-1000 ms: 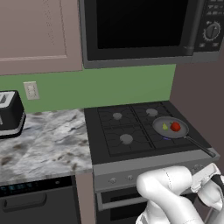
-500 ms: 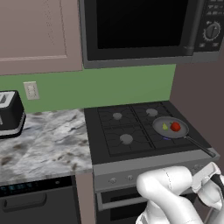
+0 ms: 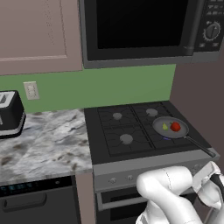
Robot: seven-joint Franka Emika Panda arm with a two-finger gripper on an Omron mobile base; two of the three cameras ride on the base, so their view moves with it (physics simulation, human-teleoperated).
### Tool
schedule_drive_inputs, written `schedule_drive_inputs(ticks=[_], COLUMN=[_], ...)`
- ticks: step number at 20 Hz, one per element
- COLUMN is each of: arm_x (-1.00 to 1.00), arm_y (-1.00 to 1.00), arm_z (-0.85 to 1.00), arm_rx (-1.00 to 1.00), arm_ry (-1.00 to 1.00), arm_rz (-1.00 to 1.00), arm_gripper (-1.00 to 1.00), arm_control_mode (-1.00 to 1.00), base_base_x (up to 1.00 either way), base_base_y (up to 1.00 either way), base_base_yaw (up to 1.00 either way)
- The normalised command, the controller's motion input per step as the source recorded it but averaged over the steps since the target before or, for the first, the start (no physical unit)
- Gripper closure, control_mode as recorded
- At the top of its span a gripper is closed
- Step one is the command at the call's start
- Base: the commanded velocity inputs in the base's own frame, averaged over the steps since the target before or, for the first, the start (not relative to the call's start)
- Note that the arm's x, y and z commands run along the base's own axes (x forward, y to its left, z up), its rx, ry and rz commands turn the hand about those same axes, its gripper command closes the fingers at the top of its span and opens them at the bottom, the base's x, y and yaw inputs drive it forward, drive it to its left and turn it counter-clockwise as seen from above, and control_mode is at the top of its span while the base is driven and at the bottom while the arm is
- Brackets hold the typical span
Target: Put the lemon wedge and bell pepper in the pan. Then turn on the front right burner and set the heat to medium.
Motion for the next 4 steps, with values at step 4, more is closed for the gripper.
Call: schedule_drive_inputs(ticks=[4], arm_x=[0.0], arm_y=[-0.06], arm_z=[0.0], arm_rx=[-0.13], arm_ry=[0.0], arm_rz=[0.0], arm_gripper=[1.0], arm_control_mode=[-1.0], base_base_x=[0.0], base_base_y=[0.0], base_base_yaw=[0.0])
